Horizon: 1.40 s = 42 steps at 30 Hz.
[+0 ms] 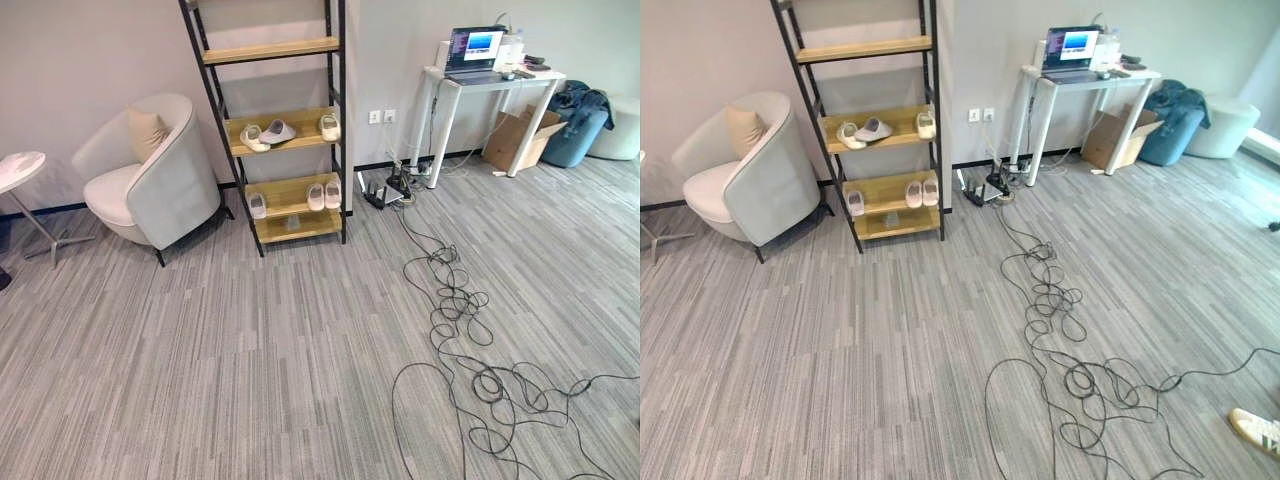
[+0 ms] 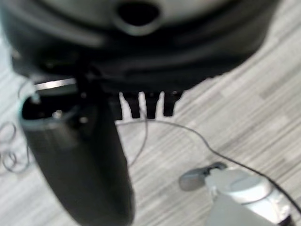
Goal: Arrange the slippers neatly on the shoe rack.
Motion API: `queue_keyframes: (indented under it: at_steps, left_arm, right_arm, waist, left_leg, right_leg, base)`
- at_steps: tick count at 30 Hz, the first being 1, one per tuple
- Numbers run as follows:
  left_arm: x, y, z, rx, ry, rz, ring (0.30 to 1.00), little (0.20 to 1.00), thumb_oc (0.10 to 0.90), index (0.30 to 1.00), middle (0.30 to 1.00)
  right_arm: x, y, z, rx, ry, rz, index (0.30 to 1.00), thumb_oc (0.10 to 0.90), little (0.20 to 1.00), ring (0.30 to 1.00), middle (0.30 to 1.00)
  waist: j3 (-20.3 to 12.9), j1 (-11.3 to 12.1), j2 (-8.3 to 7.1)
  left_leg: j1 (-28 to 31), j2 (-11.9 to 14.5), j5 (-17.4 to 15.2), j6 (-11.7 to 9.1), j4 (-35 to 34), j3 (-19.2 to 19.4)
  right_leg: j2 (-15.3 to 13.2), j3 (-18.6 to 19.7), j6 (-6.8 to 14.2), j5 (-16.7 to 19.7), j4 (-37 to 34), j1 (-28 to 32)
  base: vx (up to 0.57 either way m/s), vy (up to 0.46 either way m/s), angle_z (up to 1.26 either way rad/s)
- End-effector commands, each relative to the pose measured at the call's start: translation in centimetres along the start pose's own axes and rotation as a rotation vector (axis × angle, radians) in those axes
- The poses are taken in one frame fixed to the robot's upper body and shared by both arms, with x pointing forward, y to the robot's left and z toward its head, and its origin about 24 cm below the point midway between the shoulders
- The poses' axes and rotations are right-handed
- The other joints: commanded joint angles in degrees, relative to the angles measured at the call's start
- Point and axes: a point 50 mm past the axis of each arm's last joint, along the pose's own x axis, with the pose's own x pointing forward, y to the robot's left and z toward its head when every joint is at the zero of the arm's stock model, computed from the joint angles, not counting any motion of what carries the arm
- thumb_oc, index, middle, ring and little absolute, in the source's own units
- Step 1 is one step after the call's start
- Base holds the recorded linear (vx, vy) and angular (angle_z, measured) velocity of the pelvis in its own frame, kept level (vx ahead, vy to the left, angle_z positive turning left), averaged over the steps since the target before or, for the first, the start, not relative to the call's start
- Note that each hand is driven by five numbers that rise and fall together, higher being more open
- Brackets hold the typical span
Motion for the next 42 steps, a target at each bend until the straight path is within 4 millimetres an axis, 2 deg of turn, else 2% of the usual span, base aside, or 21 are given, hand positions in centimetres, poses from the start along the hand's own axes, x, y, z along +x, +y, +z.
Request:
queue_keyframes:
  at_steps: [1,6,11,14,15,16,18,19,22,24,26,28,30,32,34,37,38,39,40,41,42]
  left_arm:
    - [0.1,-0.3,1.3,0.009,-0.013,0.001,0.900,0.900,0.800,0.900,0.900]
    - [0.1,-0.2,1.8,0.023,-0.027,0.010,0.900,0.900,0.800,0.900,0.900]
    - [0.1,0.0,1.9,0.046,-0.027,0.020,0.900,0.900,0.800,0.900,0.900]
    - [0.1,0.2,3.3,0.064,-0.077,0.028,0.900,0.900,0.800,0.900,0.900]
    - [0.1,0.0,4.7,0.084,-0.125,0.021,0.900,0.900,0.800,0.900,0.900]
    - [0.1,0.0,4.7,0.084,-0.126,0.021,0.900,0.900,0.800,0.900,0.900]
    - [0.0,-0.6,6.5,0.108,-0.192,0.017,0.900,0.900,0.800,0.900,0.900]
    - [0.0,-1.2,6.6,0.147,-0.191,0.003,0.900,0.900,0.800,0.900,0.900]
    - [0.1,-0.9,5.9,0.215,-0.165,0.021,0.900,0.900,0.800,0.900,0.900]
    - [0.2,-0.8,2.9,0.247,-0.067,0.016,0.900,0.900,0.800,0.900,0.900]
    - [0.1,-0.2,2.0,0.270,-0.034,0.032,0.900,0.900,0.800,0.900,0.900]
    - [0.1,0.3,2.6,0.273,-0.054,0.045,0.900,0.900,0.800,0.900,0.900]
    - [0.0,0.6,4.2,0.273,-0.106,0.071,0.900,0.900,0.800,0.900,0.900]
    - [-0.1,0.6,6.4,0.280,-0.183,0.086,0.900,0.900,0.800,0.900,0.900]
    - [-0.4,0.4,8.7,0.273,-0.259,0.091,0.900,0.900,0.800,0.900,0.900]
    - [-0.7,-0.4,10.9,0.292,-0.339,0.081,0.900,0.900,0.800,0.900,0.900]
    - [-0.7,-0.4,10.9,0.292,-0.338,0.080,0.900,0.900,0.800,0.900,0.900]
    - [-0.9,-1.4,11.8,0.326,-0.375,0.066,0.900,0.900,0.800,0.900,0.900]
    - [-1.0,-1.9,12.4,0.341,-0.394,0.057,0.900,0.900,0.800,0.900,0.900]
    - [-1.1,-2.4,12.7,0.354,-0.407,0.046,0.900,0.900,0.800,0.900,0.900]
    - [-1.1,-2.8,12.8,0.369,-0.411,0.035,0.900,0.900,0.800,0.900,0.900]
  right_arm:
    - [0.1,1.3,0.4,-0.057,-0.021,0.028,0.900,0.800,0.900,0.900,0.900]
    - [0.2,3.0,0.6,-0.105,-0.039,0.080,0.900,0.800,0.900,0.900,0.900]
    - [0.2,3.8,2.0,-0.166,-0.087,0.105,0.900,0.800,0.900,0.900,0.900]
    - [0.1,4.6,4.1,-0.225,-0.161,0.132,0.900,0.800,0.900,0.900,0.900]
    - [-0.1,5.3,5.2,-0.272,-0.198,0.154,0.900,0.800,0.900,0.900,0.900]
    - [-0.1,5.4,5.2,-0.272,-0.199,0.154,0.900,0.800,0.900,0.900,0.900]
    - [-0.1,5.7,5.4,-0.323,-0.208,0.155,0.900,0.800,0.900,0.900,0.900]
    - [0.0,5.7,4.8,-0.369,-0.189,0.149,0.900,0.800,0.900,0.900,0.900]
    - [-0.1,5.7,5.0,-0.347,-0.197,0.149,0.900,0.800,0.900,0.900,0.900]
    - [0.0,5.6,4.3,-0.379,-0.171,0.153,0.900,0.800,0.900,0.900,0.900]
    - [0.0,5.9,4.1,-0.405,-0.171,0.159,0.900,0.800,0.900,0.900,0.900]
    - [-0.1,6.3,5.0,-0.394,-0.200,0.174,0.900,0.800,0.900,0.900,0.900]
    - [-0.3,7.2,6.1,-0.416,-0.240,0.186,0.900,0.800,0.900,0.900,0.900]
    - [-0.6,8.0,7.1,-0.422,-0.282,0.204,0.900,0.800,0.900,0.900,0.900]
    - [-0.7,8.6,7.5,-0.436,-0.311,0.209,0.900,0.800,0.900,0.900,0.900]
    - [-0.7,8.3,7.7,-0.441,-0.318,0.198,0.900,0.800,0.900,0.900,0.900]
    - [-0.7,8.3,7.7,-0.441,-0.318,0.198,0.900,0.800,0.900,0.900,0.900]
    - [-0.6,7.7,7.2,-0.444,-0.301,0.183,0.900,0.800,0.900,0.900,0.900]
    - [-0.5,7.4,6.7,-0.451,-0.281,0.177,0.900,0.800,0.900,0.900,0.900]
    - [-0.4,7.1,6.4,-0.450,-0.265,0.167,0.900,0.800,0.900,0.900,0.900]
    - [-0.3,6.9,5.8,-0.448,-0.242,0.164,0.900,0.800,0.900,0.900,0.900]
  waist:
    - [-1.06,1.33,-1.84]
    - [-0.48,1.79,-1.86]
    - [1.06,2.00,-1.86]
    - [4.66,2.07,-1.72]
    - [7.70,2.27,-2.35]
    - [7.62,2.19,-2.32]
    - [10.22,2.86,-2.89]
    - [10.46,3.53,-3.05]
    - [10.43,5.73,-3.39]
    - [8.14,6.07,-3.39]
    - [7.11,6.45,-4.33]
    - [7.11,6.73,-5.23]
    - [8.72,5.85,-4.84]
    - [9.81,4.53,-3.31]
    - [10.52,2.83,-1.62]
    - [10.31,0.28,-1.28]
    - [10.57,0.13,-1.13]
    - [10.38,-2.24,-1.51]
    - [10.17,-3.31,-1.97]
    - [10.25,-4.43,-1.01]
    - [10.00,-5.24,-0.92]
  left_leg:
    - [1.92,0.63,-4.35,-2.10,0.07,-0.47]
    - [1.78,0.74,-4.20,-2.31,0.07,-0.71]
    - [2.16,0.87,-4.22,-2.35,0.07,-0.86]
    - [2.14,1.37,-4.64,-2.46,1.77,-1.31]
    - [-3.31,1.59,-6.34,-3.78,11.33,-1.02]
    - [-3.71,1.62,-6.56,-3.79,11.81,-1.10]
    - [-9.76,2.22,-4.40,-5.08,19.27,-0.39]
    - [-14.09,3.02,-3.58,-4.39,17.35,1.70]
    - [-20.34,2.19,1.36,-4.52,12.09,1.92]
    - [-19.42,1.57,0.88,-3.22,10.14,0.68]
    - [-20.09,0.38,-0.20,-2.16,12.41,0.81]
    - [-18.88,-0.27,-2.86,-0.52,14.18,2.32]
    - [-16.51,-0.71,-4.72,1.15,14.59,2.82]
    - [-12.79,-0.69,-6.02,2.23,14.23,2.23]
    - [-7.68,-0.54,-7.54,2.54,12.65,0.92]
    - [-1.44,-1.64,-10.67,2.28,10.04,-0.94]
    - [-0.93,-1.53,-10.86,2.25,9.88,-1.13]
    - [4.39,-2.36,-13.01,1.52,7.83,-3.59]
    - [6.39,-2.90,-13.72,1.02,6.86,-4.77]
    - [9.01,-1.72,-14.66,0.37,5.80,-5.93]
    - [10.31,-1.53,-14.98,-0.32,5.34,-6.77]
  right_leg:
    - [-3.99,-1.07,7.80,4.84,-2.58,-2.01]
    - [-4.08,-1.85,7.87,4.57,-2.58,-2.03]
    - [-4.19,-2.29,7.59,4.54,-2.58,-1.39]
    - [-4.13,-2.90,6.35,3.56,0.23,-2.52]
    - [-4.64,-3.10,5.29,2.44,3.02,-4.05]
    - [-4.62,-3.18,5.28,2.40,3.13,-4.25]
    - [-5.33,-4.42,4.43,1.67,3.33,-4.32]
    - [-5.18,-5.83,4.48,0.90,1.85,-3.31]
    - [-4.06,-5.66,4.66,-0.43,0.01,-1.32]
    - [-4.15,-4.46,5.69,-1.60,-0.50,-0.19]
    - [-5.85,-3.72,6.16,-2.08,0.88,0.25]
    - [-8.94,-2.84,8.22,-0.50,8.12,-1.49]
    - [-11.05,-2.04,10.22,6.30,18.42,-6.28]
    - [-11.44,-2.17,9.56,10.24,26.95,-10.50]
    - [-9.50,-2.73,8.18,7.80,31.09,-14.84]
    - [-7.02,-3.99,7.90,5.59,24.18,-20.45]
    - [-6.96,-4.21,7.90,5.30,24.23,-19.97]
    - [-5.20,-3.61,8.62,6.90,14.06,-23.03]
    - [-4.82,-2.59,9.40,8.26,9.31,-25.08]
    - [-4.25,-3.09,9.95,9.72,4.63,-26.18]
    - [-4.80,-3.12,10.49,10.41,2.23,-27.98]
  base:
    - [0.00,-0.004,0.04]
    - [0.01,-0.020,0.08]
    - [0.02,-0.039,0.02]
    - [-0.03,-0.066,0.06]
    - [-0.09,-0.055,0.08]
    - [-0.09,-0.062,0.15]
    - [0.04,-0.039,0.37]
    - [0.23,-0.016,0.60]
    - [0.33,0.031,0.32]
    - [0.44,0.137,-0.29]
    - [0.43,0.173,-0.48]
    - [0.38,0.210,-0.37]
    - [0.28,0.210,-0.37]
    - [0.35,0.202,-0.23]
    - [0.47,0.135,0.10]
    - [0.47,0.010,0.36]
    - [0.63,-0.093,0.46]
    - [0.63,-0.128,0.29]
    - [0.86,-0.177,0.57]
    - [0.59,-0.149,0.75]
    - [0.62,-0.158,1.05]
